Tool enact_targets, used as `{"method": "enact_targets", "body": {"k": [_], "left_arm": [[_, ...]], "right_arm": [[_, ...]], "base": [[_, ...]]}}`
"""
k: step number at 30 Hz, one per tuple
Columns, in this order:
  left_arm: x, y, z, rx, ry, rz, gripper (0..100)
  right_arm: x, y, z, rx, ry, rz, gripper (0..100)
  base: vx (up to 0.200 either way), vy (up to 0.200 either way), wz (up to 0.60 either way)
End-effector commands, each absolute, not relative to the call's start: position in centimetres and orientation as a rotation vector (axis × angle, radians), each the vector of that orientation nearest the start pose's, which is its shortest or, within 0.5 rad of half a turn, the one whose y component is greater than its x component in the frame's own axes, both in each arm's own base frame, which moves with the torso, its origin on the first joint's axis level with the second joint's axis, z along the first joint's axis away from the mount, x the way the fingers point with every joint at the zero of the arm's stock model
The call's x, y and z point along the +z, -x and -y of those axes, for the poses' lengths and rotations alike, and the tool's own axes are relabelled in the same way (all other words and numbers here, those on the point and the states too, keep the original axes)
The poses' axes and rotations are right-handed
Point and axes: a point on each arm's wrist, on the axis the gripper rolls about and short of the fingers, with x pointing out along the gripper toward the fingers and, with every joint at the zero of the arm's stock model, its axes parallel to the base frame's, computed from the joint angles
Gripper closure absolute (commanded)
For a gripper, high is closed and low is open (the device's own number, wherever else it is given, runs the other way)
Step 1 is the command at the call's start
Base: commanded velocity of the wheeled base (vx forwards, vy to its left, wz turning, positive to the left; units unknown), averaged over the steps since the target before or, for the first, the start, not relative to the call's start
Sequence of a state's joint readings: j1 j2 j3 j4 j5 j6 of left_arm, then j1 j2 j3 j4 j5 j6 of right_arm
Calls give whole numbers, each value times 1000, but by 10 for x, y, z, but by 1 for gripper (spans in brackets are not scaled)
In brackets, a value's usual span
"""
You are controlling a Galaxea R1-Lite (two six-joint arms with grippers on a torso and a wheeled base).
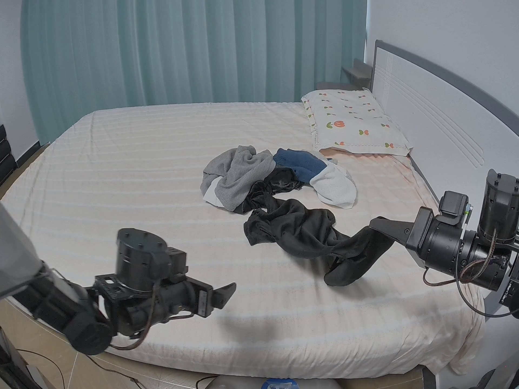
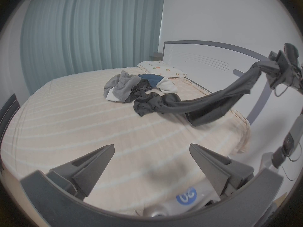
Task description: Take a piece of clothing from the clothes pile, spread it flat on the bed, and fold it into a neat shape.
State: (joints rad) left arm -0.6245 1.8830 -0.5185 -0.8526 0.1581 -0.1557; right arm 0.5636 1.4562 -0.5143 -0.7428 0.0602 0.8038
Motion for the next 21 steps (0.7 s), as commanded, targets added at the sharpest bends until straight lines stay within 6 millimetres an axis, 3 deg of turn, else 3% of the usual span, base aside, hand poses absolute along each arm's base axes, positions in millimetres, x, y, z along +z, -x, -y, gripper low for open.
{"method": "enact_targets", "body": {"k": [1, 9, 21], "left_arm": [[35, -264, 207, -404, -82, -509, 0], [23, -294, 231, -414, -77, -452, 0], [14, -319, 254, -448, -86, -391, 0]], "right_arm": [[182, -195, -126, 512, -726, -431, 100], [183, -194, -128, 522, -727, -427, 100], [188, -186, -140, 552, -717, -413, 100]], "base": [[0, 0, 0], [0, 0, 0], [0, 0, 0]]}}
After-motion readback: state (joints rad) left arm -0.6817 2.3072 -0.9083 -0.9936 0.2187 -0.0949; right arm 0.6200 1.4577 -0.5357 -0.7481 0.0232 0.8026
